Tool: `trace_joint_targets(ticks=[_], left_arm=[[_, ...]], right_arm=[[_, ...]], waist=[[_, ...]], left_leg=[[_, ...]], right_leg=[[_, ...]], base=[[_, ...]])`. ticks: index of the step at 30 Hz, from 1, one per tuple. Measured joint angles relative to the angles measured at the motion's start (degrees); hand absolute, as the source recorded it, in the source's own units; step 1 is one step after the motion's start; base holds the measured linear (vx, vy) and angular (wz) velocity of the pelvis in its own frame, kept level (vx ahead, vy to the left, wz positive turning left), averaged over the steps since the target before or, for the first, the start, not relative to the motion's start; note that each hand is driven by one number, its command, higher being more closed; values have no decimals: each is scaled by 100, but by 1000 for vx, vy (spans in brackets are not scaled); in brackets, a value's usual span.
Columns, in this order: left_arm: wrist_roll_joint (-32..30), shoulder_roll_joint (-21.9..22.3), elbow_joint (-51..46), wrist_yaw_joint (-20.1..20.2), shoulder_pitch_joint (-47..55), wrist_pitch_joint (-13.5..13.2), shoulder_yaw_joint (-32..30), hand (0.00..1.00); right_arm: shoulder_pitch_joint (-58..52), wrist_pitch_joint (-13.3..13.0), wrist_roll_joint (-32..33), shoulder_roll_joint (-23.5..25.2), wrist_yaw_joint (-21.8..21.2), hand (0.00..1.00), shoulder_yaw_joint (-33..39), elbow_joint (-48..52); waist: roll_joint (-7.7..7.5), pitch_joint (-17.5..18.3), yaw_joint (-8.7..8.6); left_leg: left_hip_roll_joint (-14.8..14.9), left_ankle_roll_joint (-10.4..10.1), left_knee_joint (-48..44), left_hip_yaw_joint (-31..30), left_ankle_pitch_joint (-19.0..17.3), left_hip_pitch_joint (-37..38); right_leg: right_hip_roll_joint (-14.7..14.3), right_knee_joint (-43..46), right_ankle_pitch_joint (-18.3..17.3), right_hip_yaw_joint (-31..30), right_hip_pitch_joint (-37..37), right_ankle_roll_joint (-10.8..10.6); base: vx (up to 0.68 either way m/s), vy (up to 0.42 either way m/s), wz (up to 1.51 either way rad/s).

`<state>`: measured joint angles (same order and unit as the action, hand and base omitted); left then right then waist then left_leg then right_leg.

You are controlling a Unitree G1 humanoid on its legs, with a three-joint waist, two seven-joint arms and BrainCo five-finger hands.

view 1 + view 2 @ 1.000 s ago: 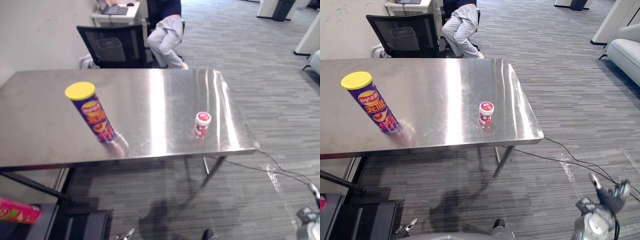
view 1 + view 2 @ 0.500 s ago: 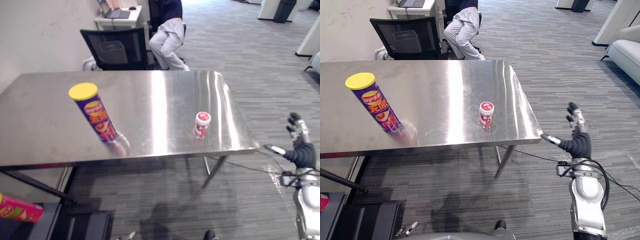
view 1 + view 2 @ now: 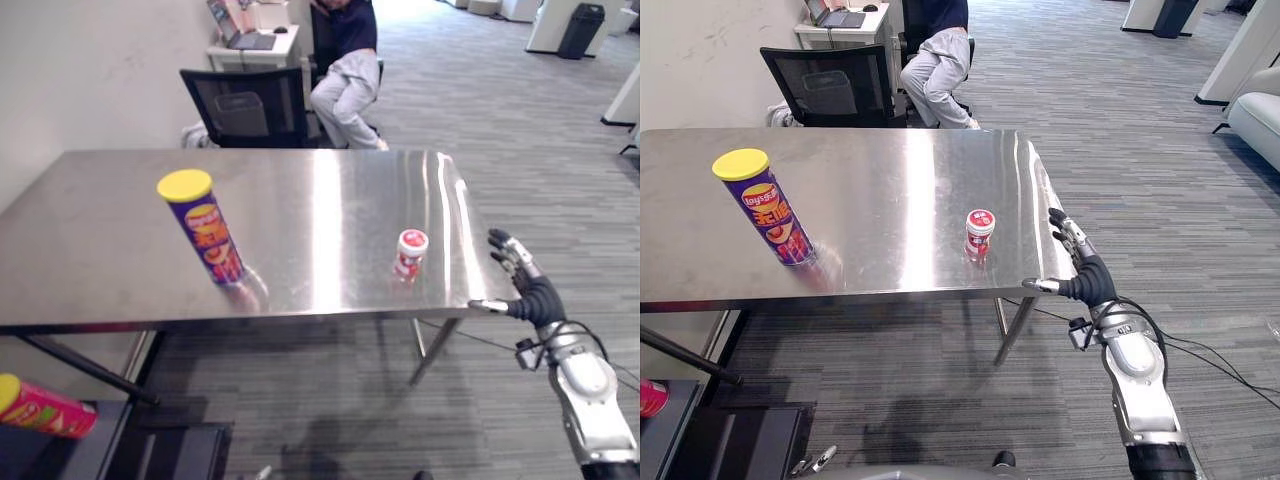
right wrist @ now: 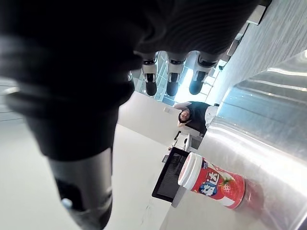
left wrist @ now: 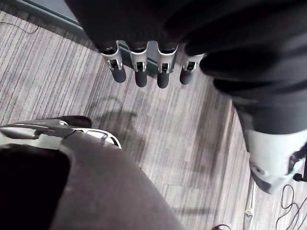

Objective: Put the gum and the chips on the shelf.

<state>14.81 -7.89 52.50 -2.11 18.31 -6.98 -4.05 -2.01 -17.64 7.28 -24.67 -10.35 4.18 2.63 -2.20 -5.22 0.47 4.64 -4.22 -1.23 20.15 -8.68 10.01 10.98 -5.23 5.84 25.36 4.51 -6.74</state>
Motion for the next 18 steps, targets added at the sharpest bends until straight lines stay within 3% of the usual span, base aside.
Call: trace_joint_targets(ticks=[6, 18], left_arm=[[-3, 24, -8, -1, -12, 6, 38, 0], [-31, 71, -110, -16, -5, 107, 46, 0]], right_arm=[[300, 116, 37, 39, 177, 0, -265, -668], [984, 272, 291, 270, 859, 0, -347, -2015]], waist=[[60, 34, 124], [132, 22, 208]], left_leg=[[-3, 6, -32, -69, 4, -77], [-67, 61, -30, -350, 47, -80]], right_leg=[[-5, -72, 47, 81, 13, 10], [36, -81, 48, 316, 186, 9]], base=[[-16, -3, 5], [-5, 11, 11]])
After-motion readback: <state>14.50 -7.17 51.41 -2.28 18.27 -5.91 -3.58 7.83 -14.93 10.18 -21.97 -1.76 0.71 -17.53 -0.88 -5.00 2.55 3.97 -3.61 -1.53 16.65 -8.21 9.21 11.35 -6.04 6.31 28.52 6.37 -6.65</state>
